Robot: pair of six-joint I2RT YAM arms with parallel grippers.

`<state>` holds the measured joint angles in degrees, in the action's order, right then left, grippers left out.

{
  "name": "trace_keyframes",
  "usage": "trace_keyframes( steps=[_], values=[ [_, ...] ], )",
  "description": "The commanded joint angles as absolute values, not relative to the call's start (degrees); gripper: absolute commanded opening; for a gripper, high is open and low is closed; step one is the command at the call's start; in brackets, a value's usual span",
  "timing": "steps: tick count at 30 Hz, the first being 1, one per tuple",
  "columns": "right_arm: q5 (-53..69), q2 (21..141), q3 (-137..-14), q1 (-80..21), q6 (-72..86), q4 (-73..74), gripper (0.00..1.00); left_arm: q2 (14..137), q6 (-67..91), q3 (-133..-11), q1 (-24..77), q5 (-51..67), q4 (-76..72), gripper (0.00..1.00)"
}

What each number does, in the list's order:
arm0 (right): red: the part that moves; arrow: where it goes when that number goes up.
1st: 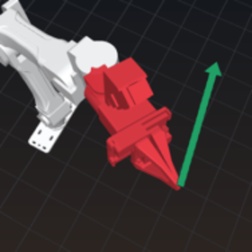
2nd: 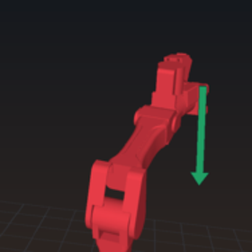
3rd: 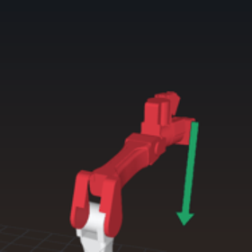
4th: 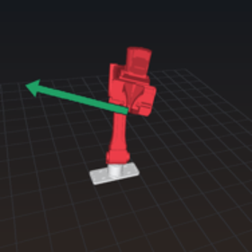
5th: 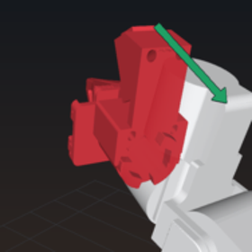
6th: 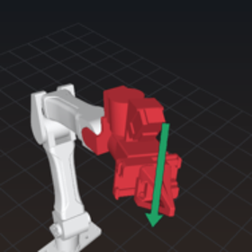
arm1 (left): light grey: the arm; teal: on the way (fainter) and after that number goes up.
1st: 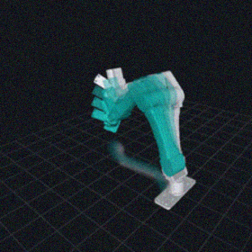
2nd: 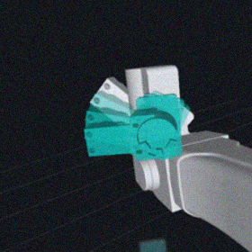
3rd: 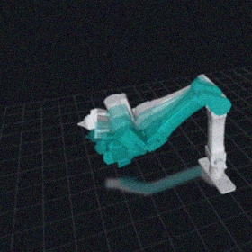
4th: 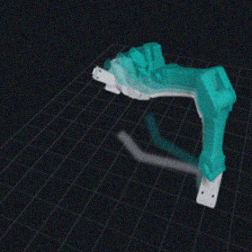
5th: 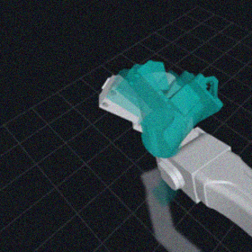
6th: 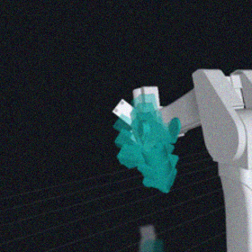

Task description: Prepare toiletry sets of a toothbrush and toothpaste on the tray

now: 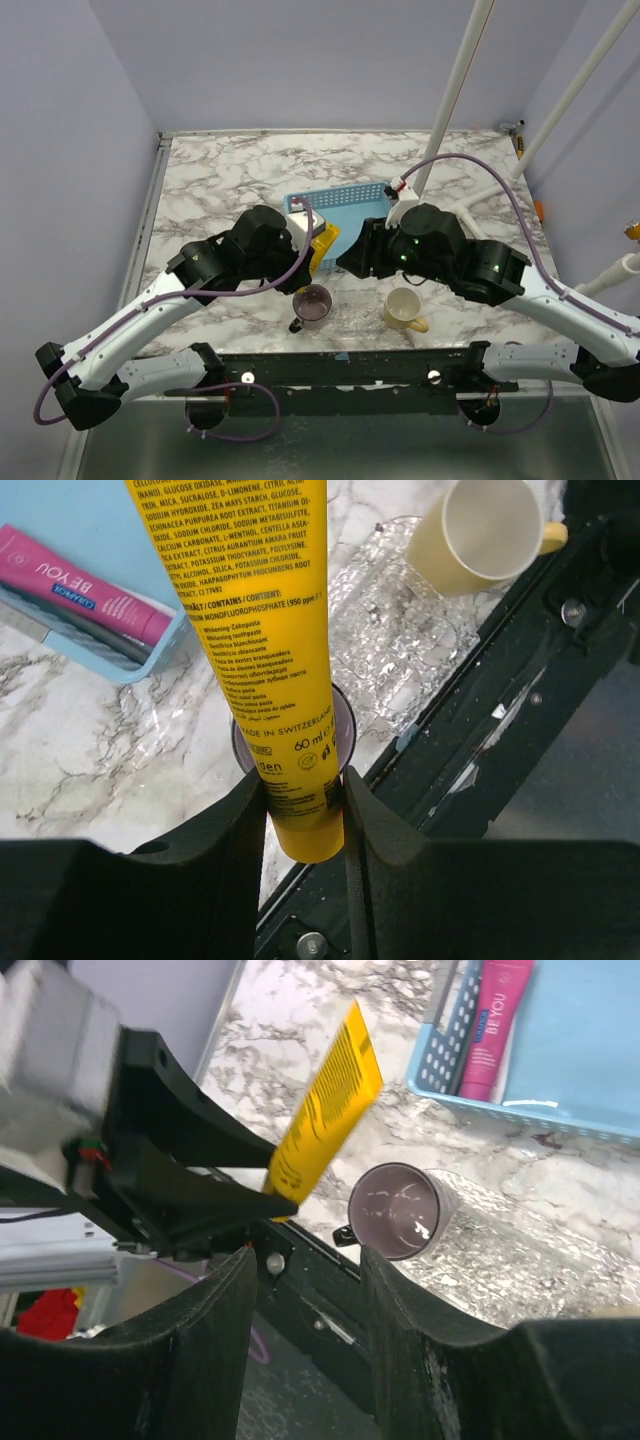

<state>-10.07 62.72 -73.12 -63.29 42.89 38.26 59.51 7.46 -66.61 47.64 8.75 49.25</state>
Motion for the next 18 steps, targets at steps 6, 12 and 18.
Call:
trace_keyframes(
  steps=[6, 12, 18],
  values=[
    [-2.32, 64.82, -79.51, -60.37, 40.88, 40.75, 0.50, 55.21, 3.52, -61.83, 56.85, 4.35, 45.82, 0.00],
    [-1.43, 64.88, -81.92, -59.66, 40.99, 45.05, 0.51, 52.82, 3.40, -60.31, 59.38, 2.36, 44.88, 0.00],
    [-1.28, 64.66, -81.63, -59.58, 42.64, 46.61, 0.51, 50.19, 3.10, -59.50, 61.64, 2.53, 44.30, 0.00]
  ],
)
